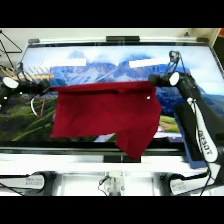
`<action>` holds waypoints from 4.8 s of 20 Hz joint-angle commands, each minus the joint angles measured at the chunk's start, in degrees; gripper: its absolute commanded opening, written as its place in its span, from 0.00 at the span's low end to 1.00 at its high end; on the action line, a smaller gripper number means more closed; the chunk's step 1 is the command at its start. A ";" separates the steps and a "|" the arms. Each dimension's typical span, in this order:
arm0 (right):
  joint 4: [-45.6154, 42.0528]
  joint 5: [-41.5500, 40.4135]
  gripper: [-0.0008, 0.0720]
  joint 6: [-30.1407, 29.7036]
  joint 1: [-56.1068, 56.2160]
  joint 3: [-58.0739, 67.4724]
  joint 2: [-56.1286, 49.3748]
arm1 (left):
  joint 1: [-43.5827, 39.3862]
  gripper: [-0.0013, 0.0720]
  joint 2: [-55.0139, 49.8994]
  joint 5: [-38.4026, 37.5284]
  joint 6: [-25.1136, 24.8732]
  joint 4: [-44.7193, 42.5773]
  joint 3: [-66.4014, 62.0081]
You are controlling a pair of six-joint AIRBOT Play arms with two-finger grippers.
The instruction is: Fold the shirts.
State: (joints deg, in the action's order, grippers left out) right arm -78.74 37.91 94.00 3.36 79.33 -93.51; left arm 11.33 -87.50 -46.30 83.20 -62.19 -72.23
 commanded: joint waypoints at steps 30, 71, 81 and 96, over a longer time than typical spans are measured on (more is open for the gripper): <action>-4.04 48.26 0.74 -5.18 -13.14 -9.94 20.87 | 16.48 0.70 17.59 -15.74 -18.03 8.55 38.38; 10.05 19.39 0.11 -4.52 -5.51 2.97 1.44 | 6.67 0.06 -3.26 -19.32 -8.44 8.76 -4.66; 8.52 20.87 0.96 -9.40 -5.84 8.70 -8.15 | 1.16 0.90 -14.43 -20.50 -5.03 8.70 -11.89; 8.85 31.67 0.81 -7.45 -5.99 8.66 -14.19 | -1.95 0.83 -8.35 -33.75 -9.70 16.02 -14.84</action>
State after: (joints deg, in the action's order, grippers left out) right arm -74.17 67.94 85.71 -2.70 88.16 -106.26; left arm 10.61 -96.71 -79.99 74.67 -50.00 -86.96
